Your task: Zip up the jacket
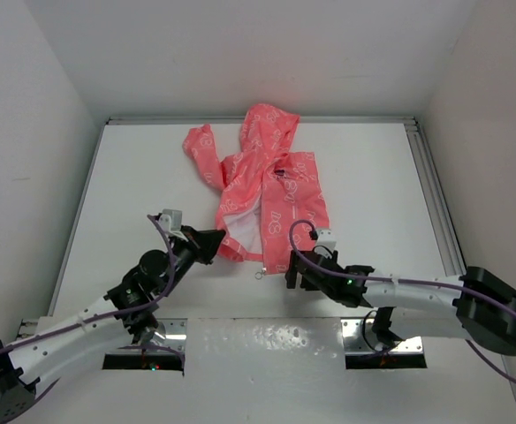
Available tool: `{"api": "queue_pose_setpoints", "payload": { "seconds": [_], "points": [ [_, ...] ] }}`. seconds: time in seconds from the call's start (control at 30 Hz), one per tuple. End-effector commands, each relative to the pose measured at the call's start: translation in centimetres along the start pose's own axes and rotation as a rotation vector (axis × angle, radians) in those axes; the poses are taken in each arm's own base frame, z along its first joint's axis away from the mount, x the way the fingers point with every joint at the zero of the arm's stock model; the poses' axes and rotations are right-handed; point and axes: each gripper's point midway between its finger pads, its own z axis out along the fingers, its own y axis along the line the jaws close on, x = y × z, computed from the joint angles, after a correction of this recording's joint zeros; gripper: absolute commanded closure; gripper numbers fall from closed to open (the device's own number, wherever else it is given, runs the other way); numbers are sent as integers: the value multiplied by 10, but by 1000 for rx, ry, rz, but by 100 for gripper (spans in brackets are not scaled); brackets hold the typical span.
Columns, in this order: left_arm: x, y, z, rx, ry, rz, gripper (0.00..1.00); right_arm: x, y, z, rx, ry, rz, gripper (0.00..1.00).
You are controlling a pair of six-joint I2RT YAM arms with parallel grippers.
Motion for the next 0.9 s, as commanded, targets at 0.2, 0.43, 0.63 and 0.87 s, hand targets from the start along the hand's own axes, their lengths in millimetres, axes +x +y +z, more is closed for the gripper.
{"api": "queue_pose_setpoints", "payload": {
  "seconds": [0.2, 0.43, 0.63, 0.87],
  "points": [
    [-17, -12, 3, 45, -55, -9, 100, -24, 42, 17, -84, -63, 145, 29],
    [-15, -11, 4, 42, -50, -7, 100, -38, 58, 24, -109, -105, 149, 40],
    [-16, -13, 1, 53, -46, -9, 100, -44, 47, 35, -24, -131, 161, 48],
    [-16, -11, 2, 40, -46, -3, 100, -40, 43, 26, -37, -114, 132, 92]
  ]
}}
